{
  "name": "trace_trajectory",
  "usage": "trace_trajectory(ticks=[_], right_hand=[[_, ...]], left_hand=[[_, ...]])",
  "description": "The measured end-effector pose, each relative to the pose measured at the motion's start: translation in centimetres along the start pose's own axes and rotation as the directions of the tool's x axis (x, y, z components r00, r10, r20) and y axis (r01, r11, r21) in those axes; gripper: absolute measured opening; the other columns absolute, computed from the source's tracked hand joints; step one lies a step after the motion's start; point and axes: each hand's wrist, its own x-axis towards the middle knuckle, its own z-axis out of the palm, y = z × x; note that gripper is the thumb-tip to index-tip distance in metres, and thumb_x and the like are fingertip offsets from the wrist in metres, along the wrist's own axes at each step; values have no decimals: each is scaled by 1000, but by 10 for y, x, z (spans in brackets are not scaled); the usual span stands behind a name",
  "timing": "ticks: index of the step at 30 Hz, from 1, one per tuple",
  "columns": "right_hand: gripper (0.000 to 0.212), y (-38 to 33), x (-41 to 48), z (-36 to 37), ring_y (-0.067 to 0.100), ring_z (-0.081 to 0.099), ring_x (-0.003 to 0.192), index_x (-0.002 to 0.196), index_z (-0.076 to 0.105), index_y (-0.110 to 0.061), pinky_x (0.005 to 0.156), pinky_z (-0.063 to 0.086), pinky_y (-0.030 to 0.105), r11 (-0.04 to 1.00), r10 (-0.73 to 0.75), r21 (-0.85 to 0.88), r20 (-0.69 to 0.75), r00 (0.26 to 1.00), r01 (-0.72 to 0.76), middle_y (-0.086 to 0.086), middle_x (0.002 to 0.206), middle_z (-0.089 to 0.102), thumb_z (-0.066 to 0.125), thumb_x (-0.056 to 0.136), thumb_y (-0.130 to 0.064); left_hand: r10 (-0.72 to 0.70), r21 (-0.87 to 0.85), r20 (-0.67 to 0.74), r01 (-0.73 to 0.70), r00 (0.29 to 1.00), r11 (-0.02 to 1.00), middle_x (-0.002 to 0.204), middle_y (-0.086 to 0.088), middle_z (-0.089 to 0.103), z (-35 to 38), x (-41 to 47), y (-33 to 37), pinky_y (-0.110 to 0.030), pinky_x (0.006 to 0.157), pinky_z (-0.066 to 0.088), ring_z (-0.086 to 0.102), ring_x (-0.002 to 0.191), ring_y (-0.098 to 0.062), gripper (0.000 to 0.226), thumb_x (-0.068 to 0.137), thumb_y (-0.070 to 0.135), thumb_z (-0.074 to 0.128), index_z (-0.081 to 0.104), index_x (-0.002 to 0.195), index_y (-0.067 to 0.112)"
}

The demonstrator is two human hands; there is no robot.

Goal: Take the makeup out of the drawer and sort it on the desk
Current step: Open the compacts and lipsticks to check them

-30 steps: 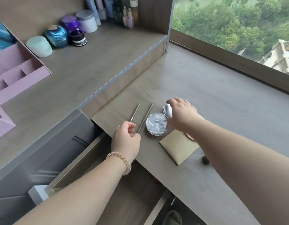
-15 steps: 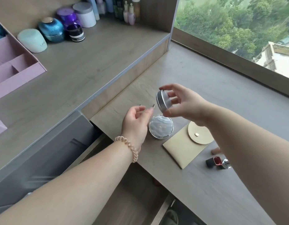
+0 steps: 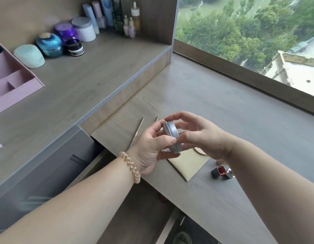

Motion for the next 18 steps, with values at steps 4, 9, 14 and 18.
trace_trajectory(ticks=[4, 9, 14, 18], right_hand=[[40, -1, -17, 4, 28, 69, 91, 108, 55, -29, 81, 55, 53, 966, -72, -253, -89, 993, 48, 3, 110, 67, 59, 69, -18], [43, -5, -40, 9, 20, 62, 73, 117, 41, -30, 68, 53, 43, 659, -214, -750, -125, 969, 49, -1, 82, 66, 43, 76, -37], [35, -5, -58, 14, 29, 60, 70, 120, 36, -20, 64, 52, 45, 531, -361, -846, -177, 916, 46, 7, 80, 65, 36, 85, -23], [40, -10, -76, 4, 27, 58, 73, 130, 38, -22, 66, 49, 38, 638, -407, -770, -360, 839, -21, 5, 82, 66, 38, 91, -24]], left_hand=[[-36, -37, 54, 38, 998, 999, 116, -9, 63, 13, -4, -2, -41, 71, 54, 63, 91, -25, 56, 71, 19, 66, 53, 126, 19], [-37, -47, 62, 40, 997, 998, 96, -3, 67, 32, -4, -6, -42, 75, 53, 64, 82, -18, 35, 78, 21, 63, 59, 113, 22], [29, -75, 12, -28, 999, 997, 79, 5, 66, 58, 2, -7, -30, 59, 53, 65, 69, -9, 35, 78, 19, 68, 61, 112, 21], [65, -117, 38, -60, 997, 991, 84, -2, 66, 80, 7, -6, -36, 66, 55, 64, 79, -18, 50, 79, 16, 60, 52, 128, 17]])
